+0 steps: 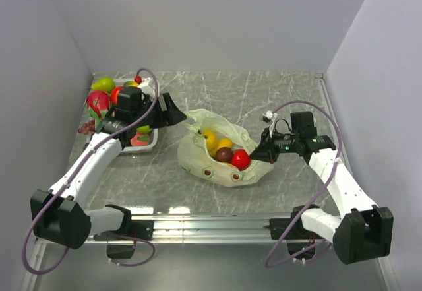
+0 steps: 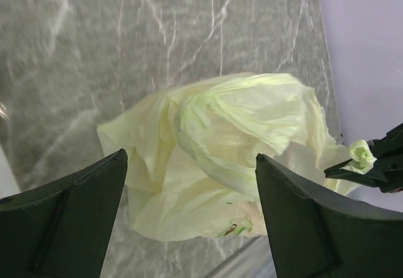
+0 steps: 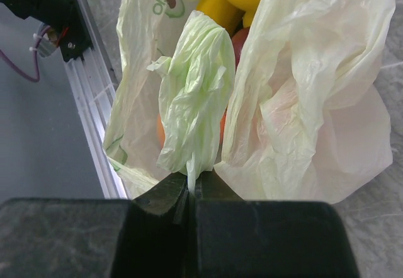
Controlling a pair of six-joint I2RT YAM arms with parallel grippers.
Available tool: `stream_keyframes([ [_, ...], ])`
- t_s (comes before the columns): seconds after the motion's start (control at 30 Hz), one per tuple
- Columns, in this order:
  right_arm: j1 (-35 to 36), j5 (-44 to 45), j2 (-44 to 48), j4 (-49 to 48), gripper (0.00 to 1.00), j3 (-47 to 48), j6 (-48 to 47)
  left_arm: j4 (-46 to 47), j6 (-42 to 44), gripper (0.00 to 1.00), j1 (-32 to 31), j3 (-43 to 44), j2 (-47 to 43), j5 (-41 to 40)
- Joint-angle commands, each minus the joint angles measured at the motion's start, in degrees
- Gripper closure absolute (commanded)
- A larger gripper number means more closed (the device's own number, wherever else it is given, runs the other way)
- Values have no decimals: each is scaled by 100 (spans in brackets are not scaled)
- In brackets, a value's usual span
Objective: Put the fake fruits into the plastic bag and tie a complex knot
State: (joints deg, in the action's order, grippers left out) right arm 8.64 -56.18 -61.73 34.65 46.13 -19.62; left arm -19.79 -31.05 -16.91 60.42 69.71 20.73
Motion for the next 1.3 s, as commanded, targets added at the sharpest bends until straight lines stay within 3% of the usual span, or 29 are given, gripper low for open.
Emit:
stream_keyframes([
  [0.0,14,-15,-146,103,100,283,-104,423,-524,12,-14,-180,130,414],
  [0.1,32,54,-146,-29,100,247,63,826,-752,17,-14,-329,411,598],
  [0.2,23,177,-172,-3,100,282,98,1511,-903,31,-50,-242,771,844],
  [0.3,-134,327,-67,155,100,379,142,2108,-860,61,-50,144,1140,1248],
  [0.33,-387,345,38,225,100,414,160,2154,-746,87,-50,502,1202,1327],
  [0.37,-573,345,91,417,100,554,151,2120,-614,98,-41,714,1298,1328],
  [0.53,-1890,55,469,1060,100,1108,-69,2059,-25,100,152,1445,1054,1083],
  [0.67,-2656,-165,505,1246,100,1381,-25,1690,634,100,179,1403,563,608],
  [0.83,-2684,-68,312,465,100,707,738,1146,1636,100,179,726,332,-112],
  [0.97,-2491,185,92,-862,100,213,1661,820,2146,100,179,550,498,-604],
  [1.17,-2042,756,-259,-2032,100,-34,2733,722,2822,100,170,690,710,26],
  [1.27,-2025,1196,-741,-2235,100,-113,2823,460,3261,100,153,725,877,-209],
])
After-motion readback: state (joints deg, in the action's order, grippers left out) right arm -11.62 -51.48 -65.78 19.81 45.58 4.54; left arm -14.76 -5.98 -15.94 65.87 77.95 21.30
